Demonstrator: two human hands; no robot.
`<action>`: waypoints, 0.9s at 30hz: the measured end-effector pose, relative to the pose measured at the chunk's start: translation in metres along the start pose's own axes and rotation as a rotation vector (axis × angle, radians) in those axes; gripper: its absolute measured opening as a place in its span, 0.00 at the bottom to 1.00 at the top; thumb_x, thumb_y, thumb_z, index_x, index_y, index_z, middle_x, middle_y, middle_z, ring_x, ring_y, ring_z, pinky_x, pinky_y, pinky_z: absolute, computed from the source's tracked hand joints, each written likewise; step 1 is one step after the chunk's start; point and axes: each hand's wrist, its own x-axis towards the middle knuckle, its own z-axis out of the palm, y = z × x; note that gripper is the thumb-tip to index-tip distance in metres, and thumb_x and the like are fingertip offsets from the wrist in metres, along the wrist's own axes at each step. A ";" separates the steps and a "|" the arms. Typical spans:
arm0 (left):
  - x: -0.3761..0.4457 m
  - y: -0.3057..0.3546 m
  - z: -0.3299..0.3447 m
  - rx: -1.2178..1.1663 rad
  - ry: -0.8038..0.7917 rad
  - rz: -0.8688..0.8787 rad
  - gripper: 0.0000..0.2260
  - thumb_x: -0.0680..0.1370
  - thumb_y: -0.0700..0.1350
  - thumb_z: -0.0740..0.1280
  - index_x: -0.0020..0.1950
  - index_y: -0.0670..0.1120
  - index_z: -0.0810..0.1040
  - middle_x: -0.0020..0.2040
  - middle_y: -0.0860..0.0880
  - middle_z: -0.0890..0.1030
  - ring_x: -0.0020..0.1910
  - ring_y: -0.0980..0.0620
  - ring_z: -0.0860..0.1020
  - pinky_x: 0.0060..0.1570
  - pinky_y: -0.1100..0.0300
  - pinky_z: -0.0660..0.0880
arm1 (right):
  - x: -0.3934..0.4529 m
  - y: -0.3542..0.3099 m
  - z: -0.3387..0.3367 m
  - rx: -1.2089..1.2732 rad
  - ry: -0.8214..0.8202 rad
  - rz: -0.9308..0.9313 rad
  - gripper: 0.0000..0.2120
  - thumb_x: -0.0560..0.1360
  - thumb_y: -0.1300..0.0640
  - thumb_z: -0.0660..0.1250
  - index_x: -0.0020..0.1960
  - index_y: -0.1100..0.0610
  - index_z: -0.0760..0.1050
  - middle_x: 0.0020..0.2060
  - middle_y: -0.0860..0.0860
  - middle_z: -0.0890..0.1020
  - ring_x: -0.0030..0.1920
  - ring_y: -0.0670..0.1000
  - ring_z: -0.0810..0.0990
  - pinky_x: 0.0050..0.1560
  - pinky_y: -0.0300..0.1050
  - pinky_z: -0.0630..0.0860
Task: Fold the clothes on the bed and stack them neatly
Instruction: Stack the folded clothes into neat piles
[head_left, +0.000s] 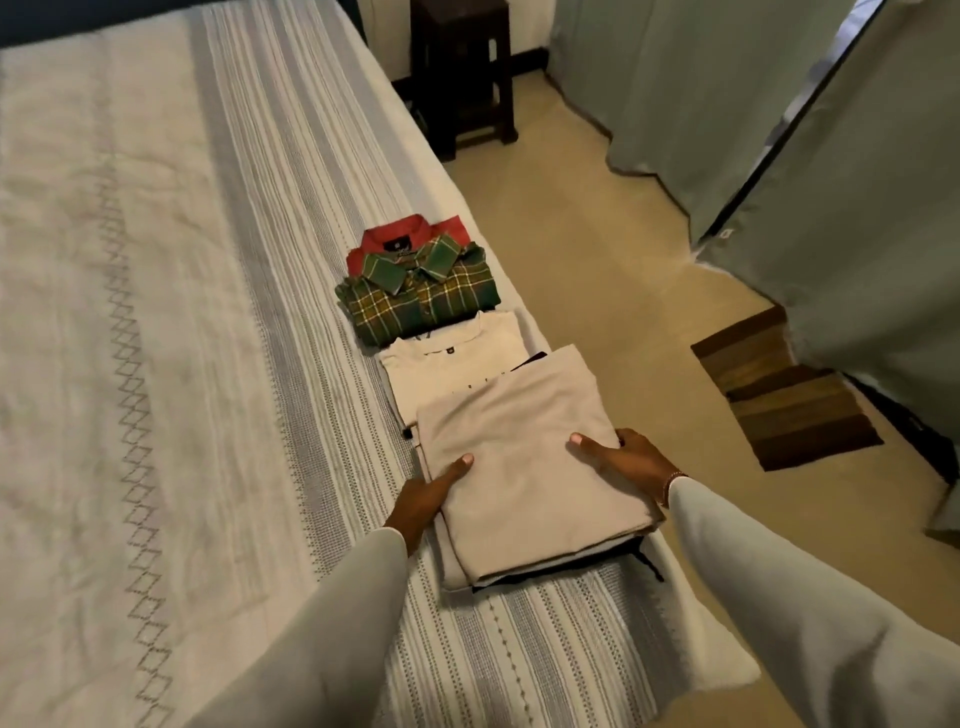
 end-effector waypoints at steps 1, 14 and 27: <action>0.008 -0.004 0.004 -0.041 0.019 0.006 0.32 0.62 0.61 0.82 0.57 0.43 0.82 0.51 0.47 0.86 0.47 0.48 0.86 0.46 0.57 0.82 | 0.010 0.006 0.000 0.038 -0.053 -0.009 0.23 0.68 0.35 0.77 0.54 0.50 0.84 0.50 0.44 0.87 0.48 0.45 0.86 0.50 0.41 0.80; 0.038 -0.014 0.011 -0.290 -0.029 -0.043 0.38 0.59 0.55 0.84 0.63 0.39 0.79 0.52 0.43 0.86 0.50 0.43 0.86 0.55 0.49 0.81 | 0.079 0.006 -0.018 0.166 -0.251 0.096 0.40 0.58 0.36 0.83 0.62 0.58 0.80 0.52 0.53 0.87 0.51 0.55 0.87 0.57 0.55 0.82; 0.030 -0.016 0.012 -0.330 -0.118 -0.030 0.35 0.62 0.53 0.83 0.65 0.41 0.78 0.56 0.41 0.85 0.56 0.41 0.84 0.62 0.43 0.77 | 0.068 0.003 -0.012 0.287 -0.313 0.090 0.31 0.67 0.42 0.80 0.64 0.56 0.79 0.55 0.53 0.86 0.54 0.56 0.86 0.62 0.58 0.79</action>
